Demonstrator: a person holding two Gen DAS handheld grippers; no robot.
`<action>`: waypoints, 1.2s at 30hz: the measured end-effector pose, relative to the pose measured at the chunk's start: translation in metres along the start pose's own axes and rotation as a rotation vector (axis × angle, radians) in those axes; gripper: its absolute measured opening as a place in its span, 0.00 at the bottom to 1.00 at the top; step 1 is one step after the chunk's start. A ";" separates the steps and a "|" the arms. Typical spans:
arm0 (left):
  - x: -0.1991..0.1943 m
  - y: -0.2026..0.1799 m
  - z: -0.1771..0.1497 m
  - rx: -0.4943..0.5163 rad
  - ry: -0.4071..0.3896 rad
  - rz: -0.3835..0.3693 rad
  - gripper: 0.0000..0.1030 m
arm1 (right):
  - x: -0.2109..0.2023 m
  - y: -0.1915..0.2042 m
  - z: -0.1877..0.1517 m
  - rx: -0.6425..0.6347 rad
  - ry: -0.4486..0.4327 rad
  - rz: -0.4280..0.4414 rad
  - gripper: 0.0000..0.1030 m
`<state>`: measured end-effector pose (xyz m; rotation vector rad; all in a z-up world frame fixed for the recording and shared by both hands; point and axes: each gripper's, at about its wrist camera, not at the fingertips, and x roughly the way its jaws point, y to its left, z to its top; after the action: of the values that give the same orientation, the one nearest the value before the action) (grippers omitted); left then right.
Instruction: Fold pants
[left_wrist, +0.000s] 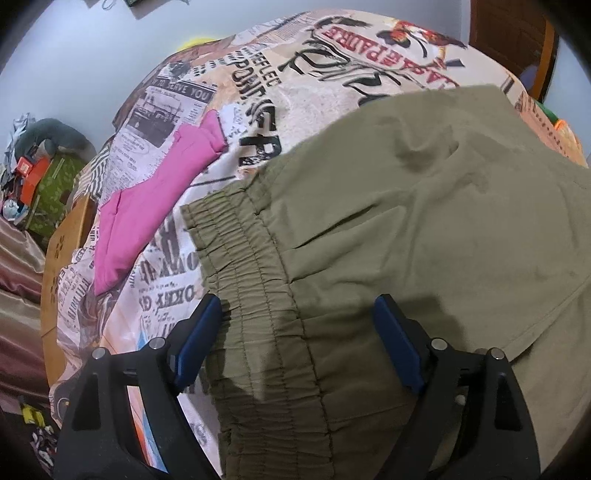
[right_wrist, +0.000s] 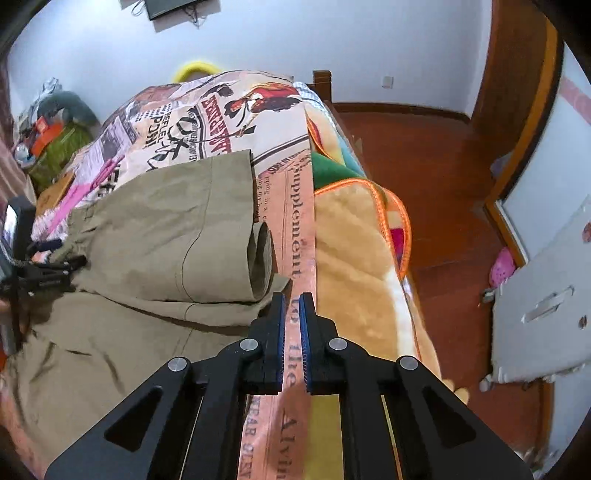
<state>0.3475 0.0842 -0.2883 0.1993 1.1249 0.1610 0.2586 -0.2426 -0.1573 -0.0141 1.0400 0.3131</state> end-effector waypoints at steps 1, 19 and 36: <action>-0.005 0.004 0.000 -0.012 -0.018 -0.002 0.82 | -0.003 -0.002 0.001 0.010 -0.010 0.019 0.07; -0.026 0.068 -0.032 -0.078 -0.001 -0.174 0.82 | 0.077 0.032 0.015 0.059 0.058 0.188 0.39; -0.019 0.040 -0.033 -0.045 -0.016 -0.108 0.55 | 0.044 0.051 0.037 -0.054 -0.034 0.185 0.05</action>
<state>0.3081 0.1214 -0.2755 0.0994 1.1124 0.0884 0.2972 -0.1766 -0.1685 0.0391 1.0005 0.5077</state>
